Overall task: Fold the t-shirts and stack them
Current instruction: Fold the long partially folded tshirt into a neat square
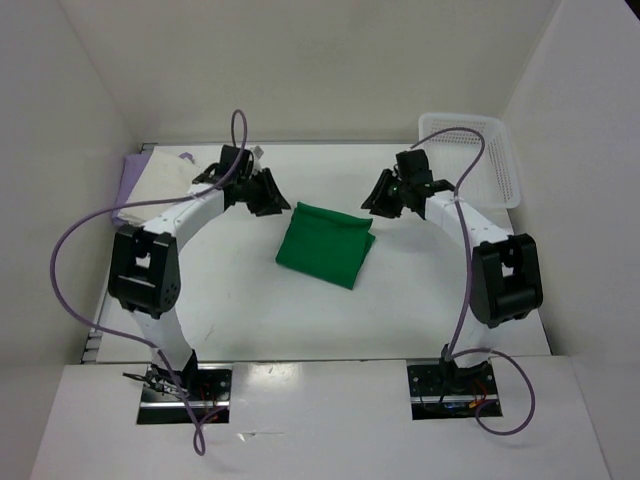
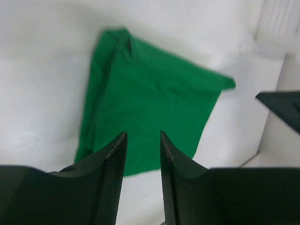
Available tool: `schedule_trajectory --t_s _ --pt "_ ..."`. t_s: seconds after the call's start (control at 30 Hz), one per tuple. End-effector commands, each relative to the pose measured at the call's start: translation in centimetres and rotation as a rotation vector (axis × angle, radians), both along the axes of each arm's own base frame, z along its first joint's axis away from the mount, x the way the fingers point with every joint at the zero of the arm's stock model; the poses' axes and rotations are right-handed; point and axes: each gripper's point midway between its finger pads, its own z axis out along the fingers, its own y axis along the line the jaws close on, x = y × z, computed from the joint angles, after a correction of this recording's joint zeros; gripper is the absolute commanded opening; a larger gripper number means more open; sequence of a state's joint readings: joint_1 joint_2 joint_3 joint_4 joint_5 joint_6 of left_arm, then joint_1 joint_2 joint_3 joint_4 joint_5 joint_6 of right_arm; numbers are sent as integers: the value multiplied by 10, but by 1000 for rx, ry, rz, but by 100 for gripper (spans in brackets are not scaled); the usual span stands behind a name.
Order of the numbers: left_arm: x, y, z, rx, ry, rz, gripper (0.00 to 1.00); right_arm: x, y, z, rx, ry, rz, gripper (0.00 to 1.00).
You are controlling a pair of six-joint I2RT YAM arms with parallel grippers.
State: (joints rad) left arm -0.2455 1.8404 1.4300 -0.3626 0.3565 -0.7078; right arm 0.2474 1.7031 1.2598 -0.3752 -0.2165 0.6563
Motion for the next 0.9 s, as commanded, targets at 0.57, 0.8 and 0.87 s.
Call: schedule_trajectory --t_s 0.57,0.8,0.87 --pt "-135 -43 -69 -62 218 -144 39 54 121 -67 105 41 285 2" --pt "-123 -33 -24 -89 132 -94 58 48 125 -99 119 112 308 2" --pt "-118 -21 -21 -91 124 -51 66 53 127 -85 125 87 310 2"
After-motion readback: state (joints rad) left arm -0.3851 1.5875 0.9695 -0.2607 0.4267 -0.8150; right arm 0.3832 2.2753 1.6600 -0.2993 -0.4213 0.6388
